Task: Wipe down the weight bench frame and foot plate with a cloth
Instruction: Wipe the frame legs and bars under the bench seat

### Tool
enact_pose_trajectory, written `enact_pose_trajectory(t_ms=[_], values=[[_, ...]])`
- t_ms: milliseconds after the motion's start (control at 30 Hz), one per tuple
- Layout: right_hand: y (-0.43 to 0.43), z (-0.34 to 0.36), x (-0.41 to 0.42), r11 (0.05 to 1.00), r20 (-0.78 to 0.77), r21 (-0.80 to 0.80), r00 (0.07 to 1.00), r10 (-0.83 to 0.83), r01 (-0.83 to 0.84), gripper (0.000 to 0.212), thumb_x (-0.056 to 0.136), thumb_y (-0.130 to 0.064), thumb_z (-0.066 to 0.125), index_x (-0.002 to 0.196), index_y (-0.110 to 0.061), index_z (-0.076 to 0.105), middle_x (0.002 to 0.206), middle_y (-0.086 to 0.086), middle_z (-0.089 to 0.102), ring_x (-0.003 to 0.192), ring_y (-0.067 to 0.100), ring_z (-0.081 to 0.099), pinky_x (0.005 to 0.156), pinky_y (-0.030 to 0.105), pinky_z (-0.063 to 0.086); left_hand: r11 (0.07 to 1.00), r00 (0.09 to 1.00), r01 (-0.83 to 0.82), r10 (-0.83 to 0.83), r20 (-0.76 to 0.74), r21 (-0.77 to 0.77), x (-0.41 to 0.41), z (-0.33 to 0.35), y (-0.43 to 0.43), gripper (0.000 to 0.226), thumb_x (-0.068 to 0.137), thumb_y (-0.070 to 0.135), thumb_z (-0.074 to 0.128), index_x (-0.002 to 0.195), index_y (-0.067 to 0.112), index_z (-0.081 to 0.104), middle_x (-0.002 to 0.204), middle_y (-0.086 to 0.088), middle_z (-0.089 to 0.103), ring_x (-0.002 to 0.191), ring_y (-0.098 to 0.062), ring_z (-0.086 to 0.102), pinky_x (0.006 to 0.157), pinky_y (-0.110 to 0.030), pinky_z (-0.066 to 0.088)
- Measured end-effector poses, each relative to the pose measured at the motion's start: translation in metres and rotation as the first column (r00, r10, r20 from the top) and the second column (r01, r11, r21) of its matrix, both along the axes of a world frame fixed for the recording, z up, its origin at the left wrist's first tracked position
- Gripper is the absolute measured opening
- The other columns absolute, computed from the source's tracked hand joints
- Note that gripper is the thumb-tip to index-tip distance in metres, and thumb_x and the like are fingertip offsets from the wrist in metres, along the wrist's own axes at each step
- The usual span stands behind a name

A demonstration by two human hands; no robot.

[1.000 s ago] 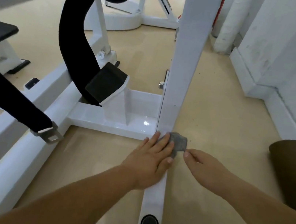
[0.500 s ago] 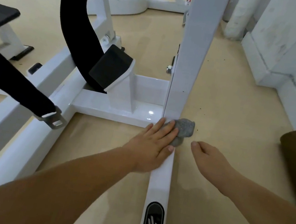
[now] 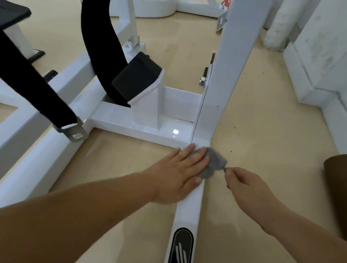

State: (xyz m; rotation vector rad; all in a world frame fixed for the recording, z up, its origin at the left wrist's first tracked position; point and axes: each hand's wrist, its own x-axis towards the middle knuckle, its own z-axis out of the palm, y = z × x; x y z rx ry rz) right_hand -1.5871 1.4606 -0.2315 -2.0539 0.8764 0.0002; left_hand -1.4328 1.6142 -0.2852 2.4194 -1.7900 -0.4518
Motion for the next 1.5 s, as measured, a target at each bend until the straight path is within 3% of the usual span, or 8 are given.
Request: enact_pose_trajectory(t_ms=[333, 500, 667, 833, 1033, 1233, 1367, 1500], values=[[0.025, 0.013, -0.012, 0.994, -0.015, -0.082, 0.997, 0.072, -0.073, 0.04, 0.109, -0.031, 0.04, 0.121, -0.002, 0.066, 0.12, 0.017, 0.068, 0.112, 0.031, 0.061, 0.09, 0.034, 0.045, 0.957, 0.851, -0.247, 0.139, -0.506, -0.152, -0.102, -0.003, 0.077, 0.062, 0.108, 0.052, 0.013, 0.163, 0.028, 0.001, 0.168, 0.018, -0.023, 0.15, -0.005, -0.034, 0.127, -0.035, -0.01], [0.048, 0.002, -0.014, 0.986, -0.048, -0.026, 0.985, 0.163, -0.164, 0.039, 0.109, -0.033, 0.04, 0.119, -0.006, 0.065, 0.118, 0.016, 0.069, 0.11, 0.029, 0.063, 0.096, 0.04, 0.049, 0.976, 0.892, -0.17, 0.092, -0.444, -0.14, -0.115, -0.007, 0.105, 0.06, 0.108, 0.051, 0.012, 0.163, 0.032, 0.001, 0.167, 0.02, -0.022, 0.152, -0.006, -0.029, 0.127, -0.032, -0.009], [0.049, 0.001, -0.002, 0.993, -0.013, -0.031, 0.993, 0.117, -0.117, 0.034, 0.108, -0.028, 0.044, 0.137, -0.018, 0.058, 0.122, 0.0, 0.064, 0.106, 0.015, 0.058, 0.087, 0.025, 0.039, 0.954, 0.889, -0.265, 0.185, -0.418, -0.143, -0.081, -0.007, 0.057, 0.058, 0.111, 0.046, 0.021, 0.159, 0.032, -0.009, 0.163, 0.017, -0.029, 0.153, -0.011, -0.029, 0.129, -0.036, -0.007], [0.038, 0.005, -0.002, 0.988, -0.052, -0.086, 0.991, 0.12, -0.124, 0.012, 0.097, -0.025, 0.065, 0.093, -0.019, 0.075, 0.089, -0.005, 0.072, 0.084, 0.014, 0.066, 0.074, 0.03, 0.053, 0.791, 0.733, -0.539, 0.271, -0.624, -0.289, -0.123, -0.021, 0.077, 0.055, 0.106, 0.037, 0.044, 0.16, 0.031, 0.032, 0.168, 0.027, 0.007, 0.156, 0.003, 0.003, 0.126, -0.018, 0.011], [0.04, 0.017, 0.006, 0.995, 0.081, 0.065, 0.994, 0.068, -0.073, 0.016, 0.098, -0.029, 0.063, 0.088, -0.019, 0.069, 0.089, -0.001, 0.071, 0.082, 0.013, 0.063, 0.072, 0.028, 0.05, 0.65, 0.674, -0.684, 0.39, -0.627, -0.331, -0.091, 0.007, 0.076, 0.052, 0.091, 0.029, 0.074, 0.141, 0.029, 0.06, 0.124, 0.016, 0.066, 0.109, 0.001, 0.062, 0.095, -0.027, 0.055], [0.035, 0.038, 0.017, 0.95, 0.139, 0.309, 0.99, -0.002, -0.041, 0.012, 0.094, -0.031, 0.073, 0.093, -0.019, 0.076, 0.09, 0.006, 0.078, 0.081, 0.025, 0.075, 0.074, 0.042, 0.063, 0.603, 0.477, -0.775, 0.363, -0.8, -0.188, -0.079, 0.032, 0.071, 0.039, 0.09, 0.037, 0.078, 0.127, 0.033, 0.068, 0.109, 0.016, 0.071, 0.097, -0.001, 0.069, 0.078, -0.02, 0.057], [0.038, 0.045, 0.018, 0.894, 0.156, 0.435, 0.987, 0.039, -0.104, 0.012, 0.096, -0.02, 0.069, 0.104, -0.019, 0.079, 0.103, 0.003, 0.078, 0.099, 0.023, 0.075, 0.089, 0.041, 0.062, 0.538, 0.274, -0.837, 0.255, -0.927, -0.1, -0.08, 0.042, 0.065, 0.012, 0.099, 0.014, 0.067, 0.093, 0.02, 0.076, 0.066, 0.004, 0.068, 0.057, -0.028, 0.07, 0.049, -0.027, 0.05], [0.034, 0.052, 0.018, 0.876, 0.179, 0.472, 0.984, 0.012, -0.096, 0.015, 0.093, -0.013, 0.072, 0.105, -0.01, 0.079, 0.103, 0.011, 0.078, 0.101, 0.028, 0.075, 0.09, 0.041, 0.061, 0.538, 0.32, -0.832, 0.265, -0.91, -0.135, -0.073, 0.049, 0.068, 0.011, 0.094, 0.017, 0.074, 0.084, 0.021, 0.077, 0.08, 0.002, 0.075, 0.065, -0.021, 0.071, 0.058, -0.036, 0.059]])
